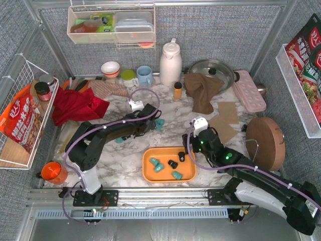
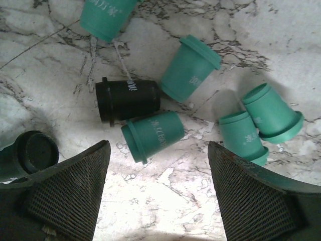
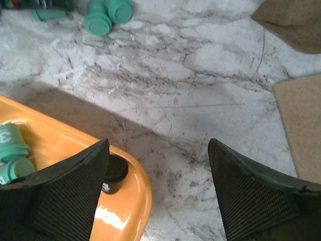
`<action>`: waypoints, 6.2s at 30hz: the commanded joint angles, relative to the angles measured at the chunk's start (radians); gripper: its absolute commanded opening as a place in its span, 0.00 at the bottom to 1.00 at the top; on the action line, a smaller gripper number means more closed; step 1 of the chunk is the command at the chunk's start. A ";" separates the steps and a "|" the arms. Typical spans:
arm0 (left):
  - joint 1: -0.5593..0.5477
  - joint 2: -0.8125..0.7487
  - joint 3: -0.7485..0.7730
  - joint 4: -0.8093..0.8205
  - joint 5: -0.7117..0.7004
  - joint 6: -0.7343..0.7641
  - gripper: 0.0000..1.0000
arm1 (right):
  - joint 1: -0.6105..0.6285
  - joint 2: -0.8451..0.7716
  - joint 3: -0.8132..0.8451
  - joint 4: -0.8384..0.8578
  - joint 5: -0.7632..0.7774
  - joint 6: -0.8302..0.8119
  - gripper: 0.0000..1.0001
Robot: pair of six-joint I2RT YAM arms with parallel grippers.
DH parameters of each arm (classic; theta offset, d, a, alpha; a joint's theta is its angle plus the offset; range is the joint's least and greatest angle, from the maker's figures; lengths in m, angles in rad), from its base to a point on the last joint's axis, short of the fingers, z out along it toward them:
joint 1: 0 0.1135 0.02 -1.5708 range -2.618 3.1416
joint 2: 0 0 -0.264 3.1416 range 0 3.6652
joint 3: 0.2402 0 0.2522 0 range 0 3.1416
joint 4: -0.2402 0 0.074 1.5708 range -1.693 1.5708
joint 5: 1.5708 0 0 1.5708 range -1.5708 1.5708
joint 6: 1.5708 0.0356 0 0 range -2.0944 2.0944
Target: Mix the coffee capsules in the storage basket
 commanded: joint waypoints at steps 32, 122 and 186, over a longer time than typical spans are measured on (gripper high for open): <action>0.001 0.112 0.108 -0.150 -0.076 -0.093 0.80 | -0.005 -0.066 -0.024 0.065 0.092 0.023 0.99; -0.454 -0.581 -0.345 0.119 -0.235 0.197 0.96 | -0.055 -0.082 -0.085 0.086 0.332 0.138 0.99; 0.308 -0.392 -0.427 0.175 0.050 0.299 0.85 | -0.056 -0.019 -0.060 0.068 0.313 0.143 0.99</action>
